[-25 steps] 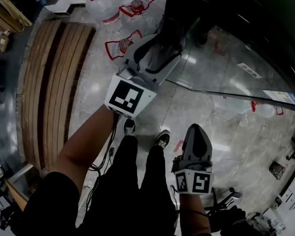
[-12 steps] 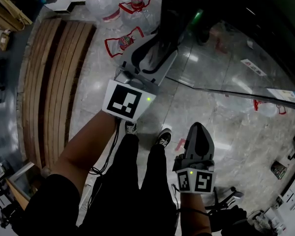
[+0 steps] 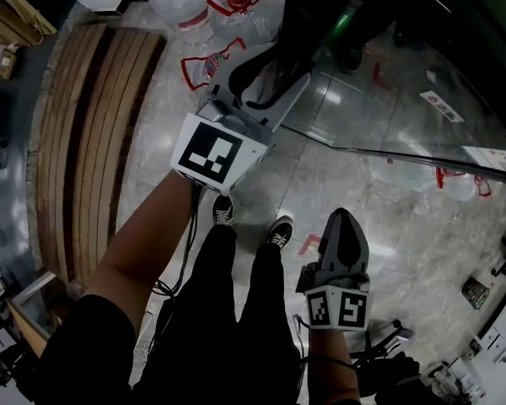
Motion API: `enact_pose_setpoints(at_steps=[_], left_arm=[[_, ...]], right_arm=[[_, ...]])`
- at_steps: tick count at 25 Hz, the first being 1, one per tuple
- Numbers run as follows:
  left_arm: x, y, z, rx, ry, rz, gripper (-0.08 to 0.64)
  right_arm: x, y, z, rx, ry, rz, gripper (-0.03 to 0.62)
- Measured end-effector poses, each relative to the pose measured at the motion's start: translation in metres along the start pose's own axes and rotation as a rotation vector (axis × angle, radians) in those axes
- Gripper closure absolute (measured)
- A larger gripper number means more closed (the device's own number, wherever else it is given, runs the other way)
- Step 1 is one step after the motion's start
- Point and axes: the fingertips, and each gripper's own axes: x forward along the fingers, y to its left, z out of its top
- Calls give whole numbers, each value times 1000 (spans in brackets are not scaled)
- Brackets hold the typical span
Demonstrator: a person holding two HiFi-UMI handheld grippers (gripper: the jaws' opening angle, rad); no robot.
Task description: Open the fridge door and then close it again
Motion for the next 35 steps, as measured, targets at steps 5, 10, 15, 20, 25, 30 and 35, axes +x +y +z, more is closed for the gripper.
enact_pose_setpoints(at_steps=[5,10,15,20,25,30,35], left_arm=[[-2,-3,2,-4,-1,24,376],[-5,-4,1,0,15,37,382],[-16,-11,5,10,-14,55,385],[-57,-38,5,37,8,138,390],[-88,-63,4,17,39,224,393],[-114,-90,5,38,68,280,400],[-141,-125,1,51,119,366,402]], right_arm=[[-4,1,0,1,-4,-2,577],[-8,4,1,3,-6,7,577],[-12,-2,2,-4,-3,3,577],[-20,-10,12,-21,-15,-13,577],[-38,-18,22,-33,-26,-24,577],[-56,-35,23,-56,-11,-21,577],[-73,-54,23,-79,1,-26,577]])
